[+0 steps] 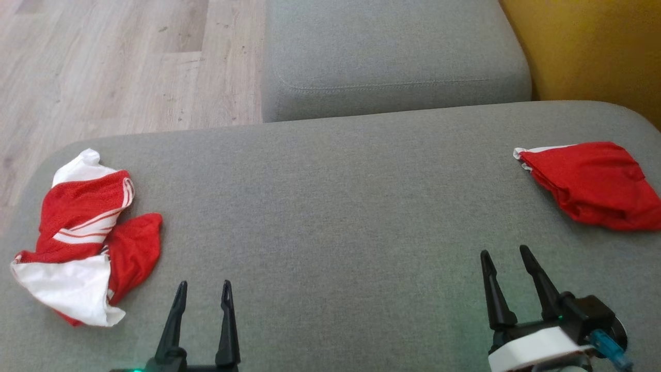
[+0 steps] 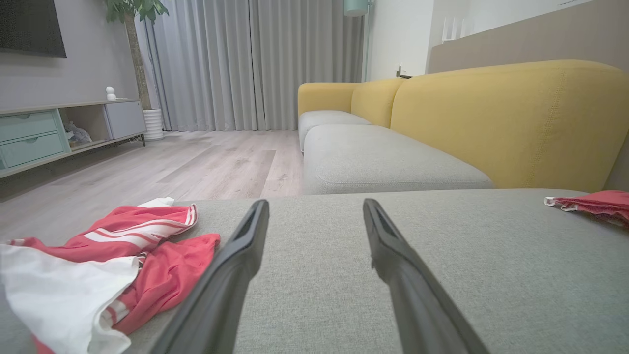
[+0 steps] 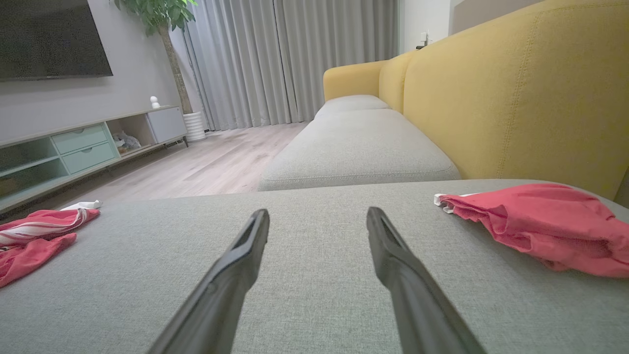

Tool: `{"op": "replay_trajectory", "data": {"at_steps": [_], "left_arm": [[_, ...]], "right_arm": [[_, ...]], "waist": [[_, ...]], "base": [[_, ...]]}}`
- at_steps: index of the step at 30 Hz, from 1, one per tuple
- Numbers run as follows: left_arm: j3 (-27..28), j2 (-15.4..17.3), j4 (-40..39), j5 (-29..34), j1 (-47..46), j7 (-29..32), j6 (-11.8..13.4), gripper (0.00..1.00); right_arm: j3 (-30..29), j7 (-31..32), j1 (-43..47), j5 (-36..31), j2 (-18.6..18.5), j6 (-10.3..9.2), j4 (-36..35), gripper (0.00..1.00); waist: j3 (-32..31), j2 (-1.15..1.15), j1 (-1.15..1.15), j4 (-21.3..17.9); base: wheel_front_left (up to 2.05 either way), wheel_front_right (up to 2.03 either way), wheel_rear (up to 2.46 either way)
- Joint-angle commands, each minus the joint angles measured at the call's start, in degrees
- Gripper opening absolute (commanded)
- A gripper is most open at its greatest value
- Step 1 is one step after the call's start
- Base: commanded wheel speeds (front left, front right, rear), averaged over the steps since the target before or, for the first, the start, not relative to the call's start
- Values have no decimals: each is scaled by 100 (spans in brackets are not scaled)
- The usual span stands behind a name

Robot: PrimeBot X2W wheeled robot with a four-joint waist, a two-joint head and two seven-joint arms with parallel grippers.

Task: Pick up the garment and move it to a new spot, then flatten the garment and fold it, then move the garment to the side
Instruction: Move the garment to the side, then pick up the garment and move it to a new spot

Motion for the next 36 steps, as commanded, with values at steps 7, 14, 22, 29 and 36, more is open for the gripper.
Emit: {"op": "replay_trajectory", "data": {"at_steps": [7, 14, 22, 29, 36], "left_arm": [[211, -17, -139, 82, -245, -29, -16, 100], [204, -17, -175, 142, -321, -29, 18, 100], [246, -17, -245, 108, -290, -29, 60, 100], [262, -17, -322, 34, -226, -29, 139, 100], [540, -17, -614, 11, -529, -29, 357, 100]], "right_arm": [[69, -62, -145, -15, 1, -4, -203, 100], [116, -62, -127, 66, 2, -4, -150, 100], [152, -62, -234, 59, 2, -4, -194, 100], [195, -62, -275, 69, 2, -4, -181, 100], [222, -62, -450, -102, -143, -4, -214, 100]], "waist": [[30, 0, 0, 228], [107, 0, 0, 1005], [264, 0, 0, 2194], [430, 0, 0, 2978], [910, 0, 0, 3102]], "base": [[0, 0, 0], [0, 0, 0], [0, 0, 0], [0, 0, 0], [0, 0, 0]]}}
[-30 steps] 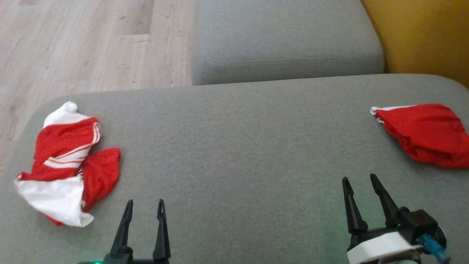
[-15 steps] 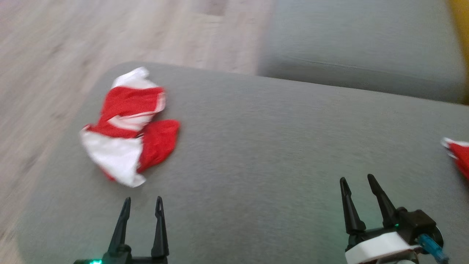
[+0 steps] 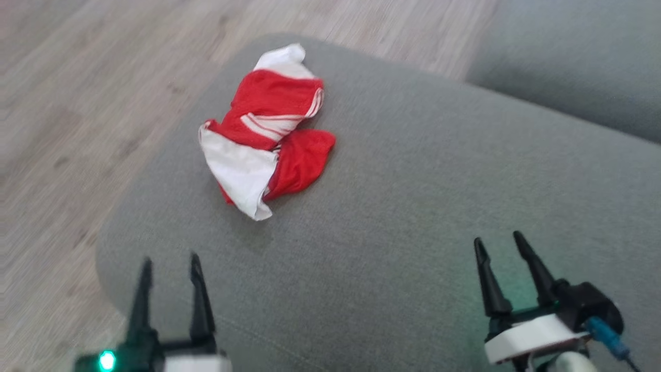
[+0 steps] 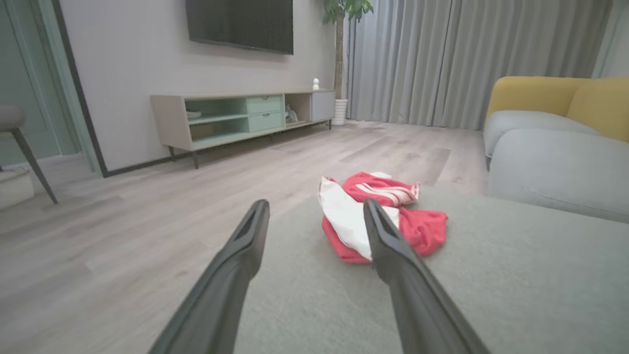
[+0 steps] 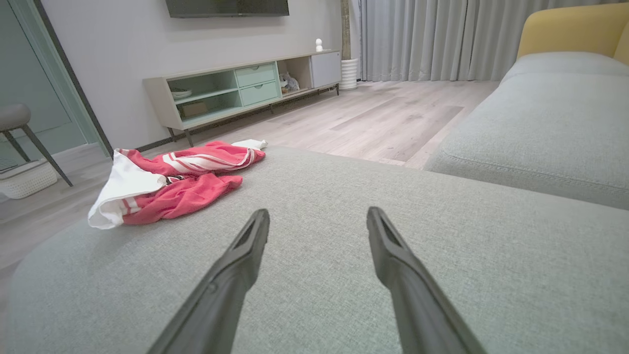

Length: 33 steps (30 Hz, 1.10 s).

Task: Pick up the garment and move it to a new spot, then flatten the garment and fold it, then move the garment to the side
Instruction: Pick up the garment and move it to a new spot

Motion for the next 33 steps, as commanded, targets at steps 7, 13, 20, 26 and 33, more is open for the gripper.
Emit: {"op": "replay_trajectory", "data": {"at_steps": [7, 13, 20, 26, 33], "left_arm": [[545, 126, -246, 292, -1980, -29, -231, 100], [594, 448, 1611, 202, -4002, 182, -684, 100], [833, 760, 3997, -420, -5484, 1640, -1293, 100], [956, 919, 5270, -852, -5906, 2152, -1597, 100], [894, 1239, 5914, -952, -6024, 1856, -1709, 0]], "right_arm": [[102, -62, -489, -179, -736, -4, -349, 100], [30, -62, -663, -206, -1421, -4, -540, 100], [-118, -62, -951, -191, -1738, -4, -786, 100], [-167, -62, -993, -177, -1675, -4, -854, 100], [-114, -62, -1114, -186, -1505, -4, -878, 100]], "waist": [[1135, 0, -1, -89], [1823, 0, -1, -331], [2358, 0, -1, -792], [2597, 0, -1, -1131], [2694, 0, -1, -1562]], "base": [[0, 0, 0], [0, 0, 0], [0, 0, 0], [0, 0, 0], [0, 0, 0]]}}
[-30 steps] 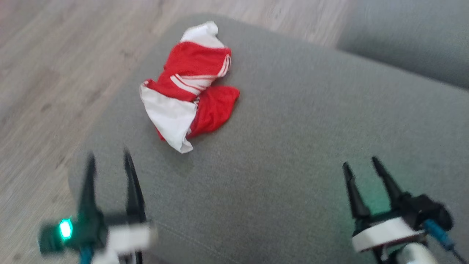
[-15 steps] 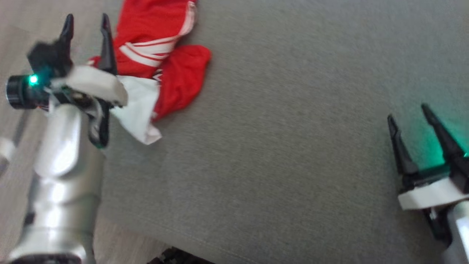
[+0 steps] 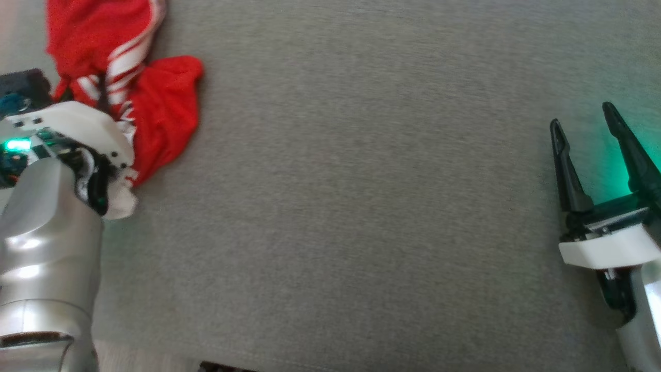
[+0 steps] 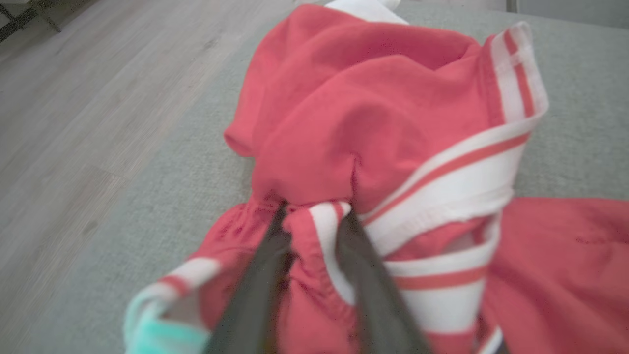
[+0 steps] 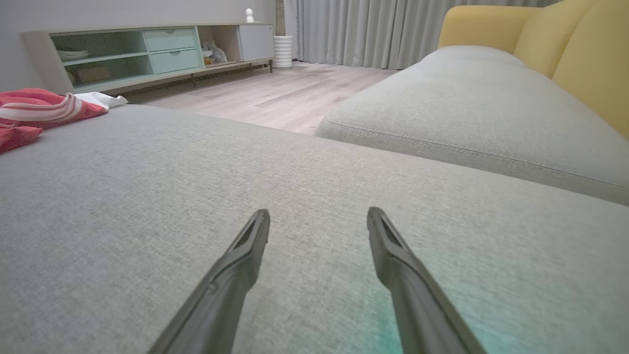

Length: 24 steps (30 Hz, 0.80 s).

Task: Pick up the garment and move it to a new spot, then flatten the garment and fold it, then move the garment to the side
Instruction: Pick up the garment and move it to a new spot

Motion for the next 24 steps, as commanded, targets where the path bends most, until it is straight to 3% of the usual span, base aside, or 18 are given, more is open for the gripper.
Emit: {"op": "replay_trajectory", "data": {"at_steps": [1, 8, 13, 24], "left_arm": [[88, 343, -7, -51, 15, -176, -36, 0], [1, 860, -418, 108, 212, -1405, -48, 0], [-23, 1026, -1047, 191, 316, -1699, 18, 0], [-610, 1051, -3671, 275, 645, -913, -39, 0]], "right_arm": [[85, -4, 181, -25, 13, -4, 41, 100], [160, -4, 145, 26, 416, -4, 154, 100], [193, -4, 192, 80, 732, -4, 245, 100], [456, -4, 366, 173, 1294, -4, 388, 100]], "waist": [[-19, 0, 0, -208], [-652, 0, 0, -741], [-1130, 0, 0, -1060], [-2051, 0, 0, -1985]], "base": [[0, 0, 0], [0, 0, 0], [0, 0, 0], [0, 0, 0]]}}
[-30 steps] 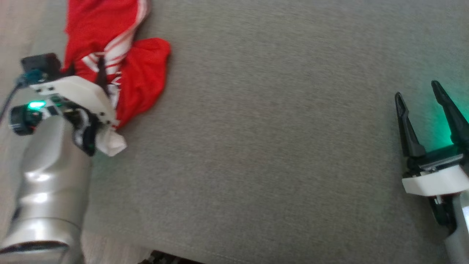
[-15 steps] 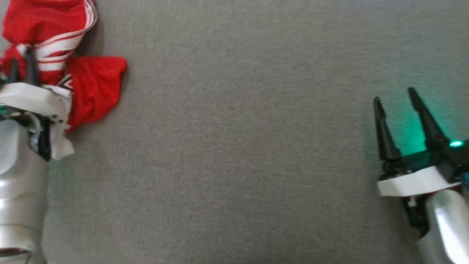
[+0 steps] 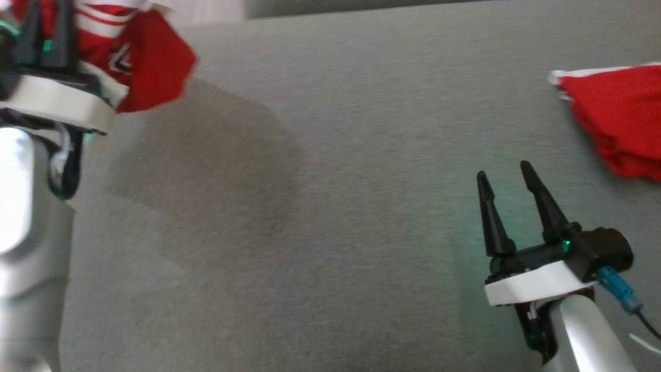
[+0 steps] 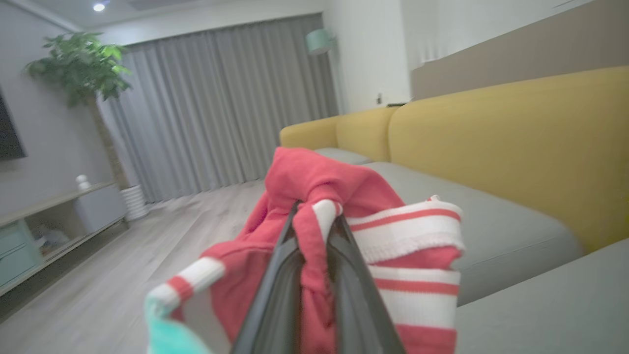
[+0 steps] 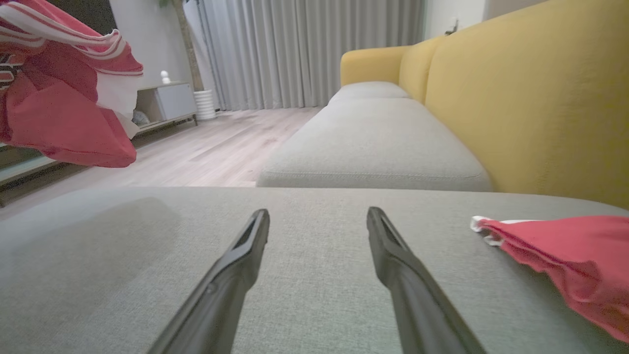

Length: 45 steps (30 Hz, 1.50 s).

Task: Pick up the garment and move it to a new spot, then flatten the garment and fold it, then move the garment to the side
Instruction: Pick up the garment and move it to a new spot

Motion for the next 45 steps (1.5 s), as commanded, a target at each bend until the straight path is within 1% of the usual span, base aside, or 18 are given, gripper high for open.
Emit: {"op": "replay_trajectory", "data": {"at_steps": [1, 5, 8, 11, 13, 16, 18, 23, 24, 25, 26, 29, 31, 32, 34, 35, 36, 45], "left_arm": [[145, 246, -343, -27, -117, 53, -1, 0], [-62, 97, -1201, -169, 93, 406, -10, 0], [-201, -82, -1688, -311, 214, 605, -11, 0], [-331, -255, -1995, -427, 331, 696, -9, 0], [-422, -382, -2062, -500, 461, 682, -7, 0], [-583, -589, -1951, -576, 725, 553, -4, 0], [-739, -742, -1723, -583, 937, 335, -6, 0], [-1362, -1154, -585, -470, 1537, -415, -20, 0], [-1458, -1241, -301, -446, 1623, -595, -21, 33], [-1555, -1299, -22, -385, 1680, -735, -22, 93], [-1626, -1355, 220, -320, 1718, -853, -6, 100], [-1715, -1507, 629, -162, 1812, -1034, 137, 100], [-1642, -1580, 457, -72, 1914, -1053, 291, 100], [-1642, -1580, 457, -72, 1914, -1053, 291, 100], [-1506, -1620, 34, 58, 2163, -1056, 463, 100], [-1352, -1642, -386, 179, 2520, -1057, 617, 100], [-1272, -1647, -589, 235, 2724, -1058, 678, 100], [-646, -1636, -2169, 779, 4441, -1059, 1006, 100]], "right_arm": [[157, -14, -9, 59, 35, -4, -155, 100], [278, -14, 54, 113, 134, -4, -133, 100], [323, -14, 120, 146, 183, -4, -123, 100], [379, -14, 144, 171, 213, -4, -110, 100], [384, -14, 134, 189, 228, -4, -116, 100], [358, -14, 130, 218, 246, -4, -151, 100], [396, -14, 118, 241, 253, -4, -146, 100], [438, -14, 45, 349, 259, -4, -95, 100], [439, -14, 36, 362, 259, -4, -59, 100], [461, -14, 24, 355, 259, -4, -25, 100], [472, -14, 11, 359, 259, -4, -3, 100], [475, -14, -6, 382, 260, -4, 65, 100], [426, -14, 14, 379, 260, -4, 101, 100], [426, -14, 14, 379, 260, -4, 101, 100], [356, -14, 59, 368, 260, -4, 119, 100], [291, -14, 138, 316, 260, -4, 126, 100], [270, -14, 190, 282, 260, -4, 131, 100], [222, -14, 713, 21, 261, -4, 76, 100]], "waist": [[-360, 0, 1, -427], [-551, 0, 1, -797], [-645, 0, 1, -985], [-666, 0, 1, -1113], [-648, 0, 1, -1164], [-557, 0, 1, -1176], [-480, 0, 1, -1152], [-319, 0, 1, -1049], [-308, 0, 1, -1024], [-300, 0, 1, -999], [-300, 0, 1, -979], [-345, 0, 1, -910], [-409, 0, 1, -829], [-409, 0, 1, -829], [-504, 0, 1, -740], [-630, 0, 1, -649], [-707, 0, 1, -603], [-1287, 0, 1, -286]], "base": [[0, 0, 0], [0, 0, 0], [0, 0, 0], [0, 0, 0], [0, 0, 0], [0, 0, 0], [0, 0, 0], [0, 0, 0], [0, 0, 0], [0, 0, 0], [0, 0, 0], [0, 0, 0], [0, 0, 0], [0, 0, 0], [0, 0, 0], [0, 0, 0], [0, 0, 0], [0, 0, 0]]}}
